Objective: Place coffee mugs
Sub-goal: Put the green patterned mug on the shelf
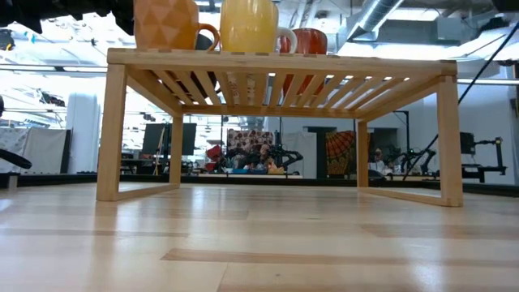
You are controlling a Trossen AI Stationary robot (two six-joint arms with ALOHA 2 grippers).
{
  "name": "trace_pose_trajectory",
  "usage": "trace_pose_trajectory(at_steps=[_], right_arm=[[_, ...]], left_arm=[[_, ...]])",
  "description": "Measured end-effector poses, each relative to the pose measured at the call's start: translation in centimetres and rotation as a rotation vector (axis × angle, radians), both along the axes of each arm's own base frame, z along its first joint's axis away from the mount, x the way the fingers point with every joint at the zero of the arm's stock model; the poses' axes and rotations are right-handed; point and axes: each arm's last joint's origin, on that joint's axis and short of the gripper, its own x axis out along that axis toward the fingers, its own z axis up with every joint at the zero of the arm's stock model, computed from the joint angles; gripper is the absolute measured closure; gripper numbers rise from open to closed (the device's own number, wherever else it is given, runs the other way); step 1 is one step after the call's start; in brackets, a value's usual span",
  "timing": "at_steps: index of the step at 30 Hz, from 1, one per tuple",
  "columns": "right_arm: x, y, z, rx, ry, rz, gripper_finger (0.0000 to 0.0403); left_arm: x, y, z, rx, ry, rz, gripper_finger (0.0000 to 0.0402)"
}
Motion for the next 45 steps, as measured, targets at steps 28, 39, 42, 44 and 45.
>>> trace_pose_trajectory(at_steps=[28,39,42,44,45], right_arm=[[-2.5,2.3,-1.6,-0.028,0.488,-0.128,0.0291],[-2.2,2.3,-1.9,-0.080,0.430,-0.207,0.0291],[-2.1,2.5,-2.4,-0.091,0.445,-0.209,0.0291],[-1.9,2.7,-2.6,-0.086,0.450,-0.203,0.0291],[-1.9,2.8,-2.8,-0.088,0.452,-0.201,0.0291]], left_arm=[[0.0,0.0,-0.1,0.099,0.005,0.029,0.0260],[0.0,0.0,-0.1,0.113,0.006,0.033,0.0260],[0.0,0.0,-0.1,0.113,0.006,0.033,0.0260],[0.0,0.0,-0.1,0.113,0.006,0.032,0.0260],[0.0,0.0,-0.1,0.113,0.006,0.033,0.0260]])
